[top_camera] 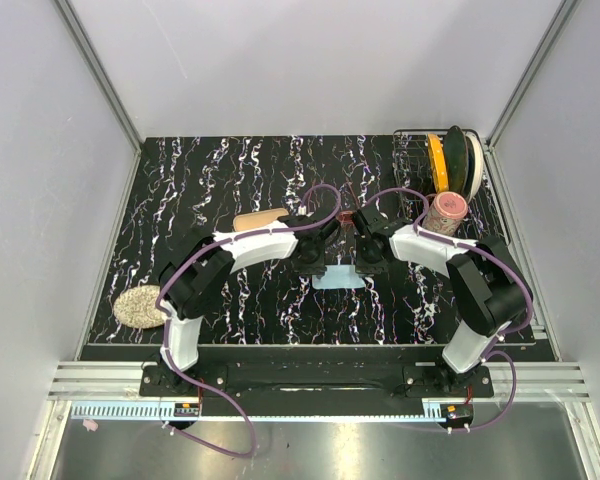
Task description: Organize the sunglasses
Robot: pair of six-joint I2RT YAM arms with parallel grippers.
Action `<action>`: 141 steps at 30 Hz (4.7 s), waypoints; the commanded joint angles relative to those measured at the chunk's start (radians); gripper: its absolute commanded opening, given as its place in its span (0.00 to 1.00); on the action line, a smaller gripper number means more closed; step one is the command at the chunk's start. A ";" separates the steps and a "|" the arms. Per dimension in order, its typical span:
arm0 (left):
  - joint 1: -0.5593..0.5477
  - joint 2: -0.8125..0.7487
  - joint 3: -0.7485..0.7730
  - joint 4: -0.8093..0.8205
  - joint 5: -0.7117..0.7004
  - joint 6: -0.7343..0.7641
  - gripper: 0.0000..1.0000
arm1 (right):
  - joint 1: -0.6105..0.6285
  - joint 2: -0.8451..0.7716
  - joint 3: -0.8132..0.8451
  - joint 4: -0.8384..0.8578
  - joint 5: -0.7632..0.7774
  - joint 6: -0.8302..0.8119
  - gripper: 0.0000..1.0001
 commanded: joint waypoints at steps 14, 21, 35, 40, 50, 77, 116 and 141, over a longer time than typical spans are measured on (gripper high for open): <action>-0.015 0.084 0.011 -0.053 -0.047 -0.034 0.14 | 0.014 0.002 -0.026 0.041 -0.013 0.005 0.00; -0.015 0.075 0.023 -0.053 -0.054 -0.025 0.02 | 0.013 -0.004 -0.026 0.051 -0.032 -0.001 0.00; 0.027 -0.043 0.117 -0.044 -0.024 0.050 0.00 | 0.013 -0.070 0.054 0.064 -0.087 0.005 0.00; 0.068 -0.091 0.128 -0.054 -0.019 0.069 0.00 | 0.013 -0.076 0.121 0.057 -0.101 0.021 0.00; 0.143 -0.168 0.137 -0.087 -0.022 0.135 0.00 | 0.013 -0.012 0.276 0.037 -0.121 0.031 0.00; 0.444 -0.306 0.113 -0.205 -0.025 0.345 0.00 | 0.114 0.341 0.747 0.039 -0.226 0.103 0.00; 0.541 -0.117 0.063 -0.173 0.073 0.408 0.00 | 0.160 0.609 0.963 -0.125 -0.169 0.065 0.00; 0.542 -0.085 -0.007 -0.076 0.019 0.443 0.00 | 0.160 0.516 0.716 0.047 -0.180 0.057 0.00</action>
